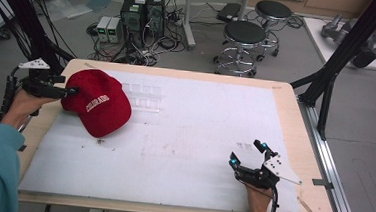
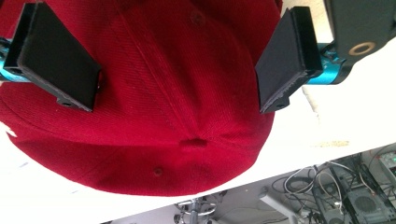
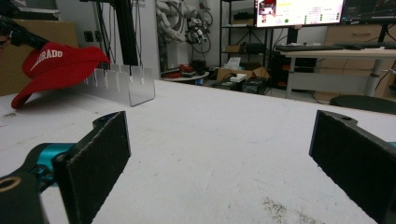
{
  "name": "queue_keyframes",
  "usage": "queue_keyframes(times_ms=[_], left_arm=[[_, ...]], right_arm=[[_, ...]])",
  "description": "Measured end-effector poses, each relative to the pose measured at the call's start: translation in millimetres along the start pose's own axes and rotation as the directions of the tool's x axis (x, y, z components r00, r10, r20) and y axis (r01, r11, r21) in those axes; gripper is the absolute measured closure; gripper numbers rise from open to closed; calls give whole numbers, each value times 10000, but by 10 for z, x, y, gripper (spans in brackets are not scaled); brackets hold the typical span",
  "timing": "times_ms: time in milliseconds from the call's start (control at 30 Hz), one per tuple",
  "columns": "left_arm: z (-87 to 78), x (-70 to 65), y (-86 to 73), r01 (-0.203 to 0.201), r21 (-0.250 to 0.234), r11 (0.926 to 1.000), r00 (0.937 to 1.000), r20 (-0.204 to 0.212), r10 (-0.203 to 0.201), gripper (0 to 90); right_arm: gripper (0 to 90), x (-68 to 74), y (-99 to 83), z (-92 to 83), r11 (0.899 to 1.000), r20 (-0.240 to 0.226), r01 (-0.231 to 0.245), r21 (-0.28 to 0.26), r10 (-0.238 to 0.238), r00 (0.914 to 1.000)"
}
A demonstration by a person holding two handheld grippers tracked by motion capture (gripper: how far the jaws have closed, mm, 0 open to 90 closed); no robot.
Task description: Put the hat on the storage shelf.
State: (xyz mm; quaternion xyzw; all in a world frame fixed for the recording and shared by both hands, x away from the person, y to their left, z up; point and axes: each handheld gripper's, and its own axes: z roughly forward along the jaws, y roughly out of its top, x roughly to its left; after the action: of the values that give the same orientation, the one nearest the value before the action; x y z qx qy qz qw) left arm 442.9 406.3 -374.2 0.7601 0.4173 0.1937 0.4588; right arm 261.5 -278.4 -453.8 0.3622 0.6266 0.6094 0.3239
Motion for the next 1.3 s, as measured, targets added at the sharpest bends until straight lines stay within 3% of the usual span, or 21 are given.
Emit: queue_keyframes(times_ms=[400, 533, 633, 667, 800, 833, 867, 1033, 1100, 1300], left_arm=[[97, 47, -81, 696, 473, 9965, 9967, 377, -714, 161], [117, 42, -98, 752, 591, 9954, 9957, 492, -781, 195], [142, 27, -104, 648, 797, 9947, 9956, 630, -699, 307], [151, 24, -107, 710, 823, 9941, 9950, 649, -764, 307], [154, 2, -97, 731, 877, 9935, 9965, 351, -764, 420], [145, 7, -95, 695, 855, 9939, 9970, 281, -721, 518], [125, 12, -93, 835, 721, 9939, 9960, 260, -856, 561], [72, 4, -72, 674, 492, 9965, 9974, 202, -685, 685], [63, -4, -64, 646, 395, 9971, 9978, 127, -651, 780], [42, -19, -49, 576, 331, 9978, 9980, 232, -583, 855]], right_arm=[[42, 6, 0, -3, 10000, 13, -17, 21, 17, 10000], [42, 5, -1, -1, 10000, 41, 17, -16, -17, 10000], [43, 5, -1, -1, 10000, 36, 6, -14, -6, 10000], [43, 5, -1, -1, 10000, 36, 6, -14, -6, 10000], [43, 6, -1, -1, 10000, 47, 36, -10, -36, 10000], [43, 8, -1, 1, 10000, 80, 34, -35, -34, 10000], [43, 7, -2, -1, 10000, 76, 58, -15, -58, 10000], [44, 7, -1, 0, 10000, 85, 26, -9, -25, 10000], [44, 8, -1, 0, 10000, 87, 42, -4, -42, 10000], [44, 7, -1, 0, 10000, 90, 39, 4, -39, 10000]])
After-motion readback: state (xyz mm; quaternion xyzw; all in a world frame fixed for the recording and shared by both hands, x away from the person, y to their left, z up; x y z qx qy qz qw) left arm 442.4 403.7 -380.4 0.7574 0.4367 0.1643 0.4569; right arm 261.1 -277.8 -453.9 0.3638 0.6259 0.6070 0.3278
